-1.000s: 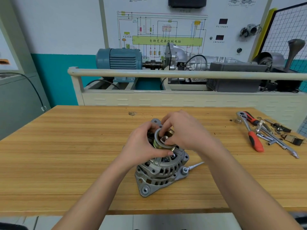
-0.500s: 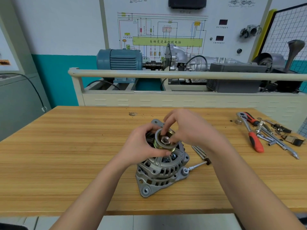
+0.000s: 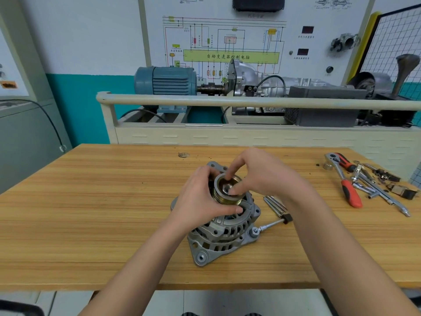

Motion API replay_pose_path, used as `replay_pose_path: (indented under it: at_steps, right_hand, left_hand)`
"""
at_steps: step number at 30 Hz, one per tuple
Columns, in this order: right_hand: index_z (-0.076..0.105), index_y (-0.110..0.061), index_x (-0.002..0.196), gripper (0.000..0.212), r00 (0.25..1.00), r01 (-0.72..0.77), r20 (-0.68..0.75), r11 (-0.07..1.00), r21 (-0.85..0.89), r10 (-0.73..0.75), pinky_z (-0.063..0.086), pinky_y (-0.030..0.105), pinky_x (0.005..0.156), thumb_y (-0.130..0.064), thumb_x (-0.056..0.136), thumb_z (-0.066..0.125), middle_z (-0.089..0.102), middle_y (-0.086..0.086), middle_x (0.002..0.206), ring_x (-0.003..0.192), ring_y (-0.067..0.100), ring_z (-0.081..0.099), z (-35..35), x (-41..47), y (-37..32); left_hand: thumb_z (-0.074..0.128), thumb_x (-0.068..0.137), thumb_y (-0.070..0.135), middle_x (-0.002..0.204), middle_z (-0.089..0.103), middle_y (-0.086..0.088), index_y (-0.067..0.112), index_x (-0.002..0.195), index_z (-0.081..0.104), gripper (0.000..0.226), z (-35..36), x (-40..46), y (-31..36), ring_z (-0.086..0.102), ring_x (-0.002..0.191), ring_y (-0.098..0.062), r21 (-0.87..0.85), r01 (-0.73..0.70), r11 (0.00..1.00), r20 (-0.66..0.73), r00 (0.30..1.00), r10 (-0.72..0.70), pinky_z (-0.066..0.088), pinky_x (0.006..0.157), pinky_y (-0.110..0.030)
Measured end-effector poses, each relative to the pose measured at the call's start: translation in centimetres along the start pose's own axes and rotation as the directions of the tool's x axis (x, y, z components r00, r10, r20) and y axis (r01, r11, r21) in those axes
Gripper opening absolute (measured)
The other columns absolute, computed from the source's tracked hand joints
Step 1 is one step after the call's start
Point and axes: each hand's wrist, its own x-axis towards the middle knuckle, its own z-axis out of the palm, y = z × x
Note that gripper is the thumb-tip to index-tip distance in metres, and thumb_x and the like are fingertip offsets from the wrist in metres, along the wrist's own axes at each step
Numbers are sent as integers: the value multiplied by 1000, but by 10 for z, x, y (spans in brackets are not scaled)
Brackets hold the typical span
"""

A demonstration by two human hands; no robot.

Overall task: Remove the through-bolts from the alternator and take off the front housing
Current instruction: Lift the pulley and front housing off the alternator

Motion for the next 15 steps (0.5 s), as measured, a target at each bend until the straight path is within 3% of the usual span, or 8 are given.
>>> replay_pose_path:
  at_steps: [3,6,8,11,13,15]
  right_hand:
    - [73,-22,87,27,994,-22,-107,987,-157,5,38,29,68,-45,73,78,66,-3,97,100,18,55,6,0,-2]
    - [69,-18,95,27,978,21,-186,935,-354,-92,36,31,74,-39,79,73,62,0,101,110,22,49,18,1,-12]
    - [70,-20,96,15,981,89,-135,946,-311,-137,39,30,78,-23,81,72,61,-1,114,115,20,47,18,2,-13]
    - [74,-30,83,20,997,74,-14,995,-64,-75,38,29,81,-10,76,76,60,-7,122,117,17,50,4,0,-6]
    - [75,-31,82,17,999,42,-22,999,23,-41,36,28,80,-20,72,82,61,-7,124,116,16,52,-4,-2,0]
    - [74,-30,84,19,997,11,-69,998,-61,-15,37,30,76,-37,69,83,64,-8,115,113,16,51,-3,-2,2]
  left_hand:
    - [90,51,43,99,59,5,20,101,50,68,1,0,-1,56,91,-13,-16,8,1000,-19,1000,-9,49,77,-35]
    - [90,51,41,96,60,5,22,96,51,63,1,-1,-2,57,88,-13,-28,-3,1000,-33,999,2,49,74,-35]
    - [90,52,40,96,61,5,22,95,52,60,0,-1,-2,58,88,-13,-43,-7,999,-32,999,6,49,74,-37]
    - [90,53,40,97,61,6,22,97,53,60,-1,-1,-2,58,89,-12,-54,-6,999,-11,1000,5,50,76,-38]
    - [90,53,38,96,61,5,21,97,53,59,-2,-1,-3,59,87,-13,-65,-4,998,-5,1000,4,51,75,-39]
    - [90,53,37,94,61,5,21,96,53,59,-2,-1,-2,58,86,-13,-67,-5,998,-3,1000,5,51,74,-37]
